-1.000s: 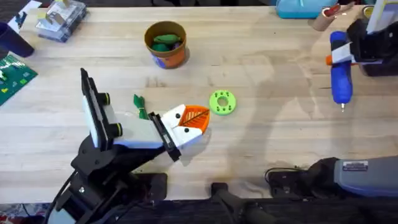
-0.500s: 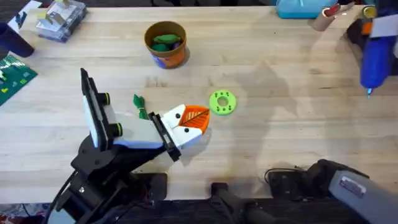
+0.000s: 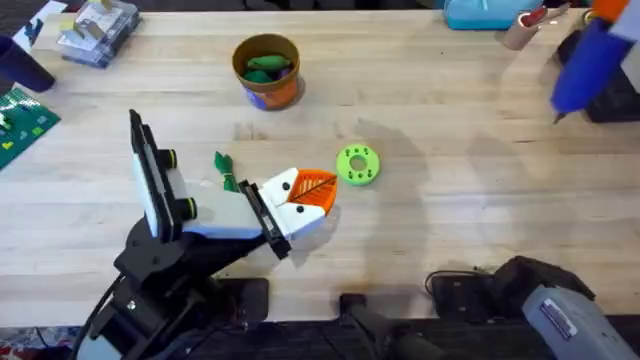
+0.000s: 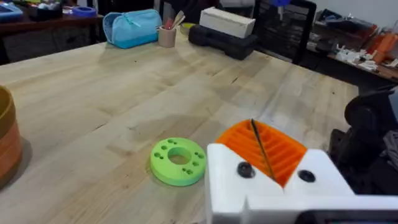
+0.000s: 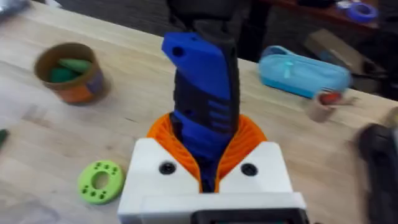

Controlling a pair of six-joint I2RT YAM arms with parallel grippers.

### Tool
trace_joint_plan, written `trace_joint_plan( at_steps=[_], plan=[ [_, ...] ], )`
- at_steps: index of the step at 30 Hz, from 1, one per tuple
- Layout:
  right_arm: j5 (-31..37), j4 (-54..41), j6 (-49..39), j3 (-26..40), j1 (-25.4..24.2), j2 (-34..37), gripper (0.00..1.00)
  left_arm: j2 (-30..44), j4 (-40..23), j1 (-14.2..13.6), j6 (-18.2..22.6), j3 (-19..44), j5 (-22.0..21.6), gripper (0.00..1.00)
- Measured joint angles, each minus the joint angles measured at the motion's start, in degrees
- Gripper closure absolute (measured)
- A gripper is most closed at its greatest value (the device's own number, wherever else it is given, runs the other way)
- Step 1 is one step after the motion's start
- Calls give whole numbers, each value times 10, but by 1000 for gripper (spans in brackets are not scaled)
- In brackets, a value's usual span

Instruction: Pick up the gripper from the table and insert it into the empty holder that is missing its gripper. Then pick up a screw, insert it into the mounting hole, and use the screwdriver to tighten it. Finally, clean up the table by picking up the vegetable and placing it into the bucket.

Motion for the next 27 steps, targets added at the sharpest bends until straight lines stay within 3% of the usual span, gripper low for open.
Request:
trace_joint_plan(
  at_steps=[7,13,21,27],
  plan=[
    [-128,219,102,-166,13,-32,919,0,0,0,0,0,0,989],
    [-165,383,214,-270,89,-38,917,0,0,0,0,0,0,989],
    [-183,441,271,-286,242,-29,916,0,0,0,0,0,-1,989],
    [-187,460,279,-287,319,-7,918,0,0,0,0,0,-1,989]
  ],
)
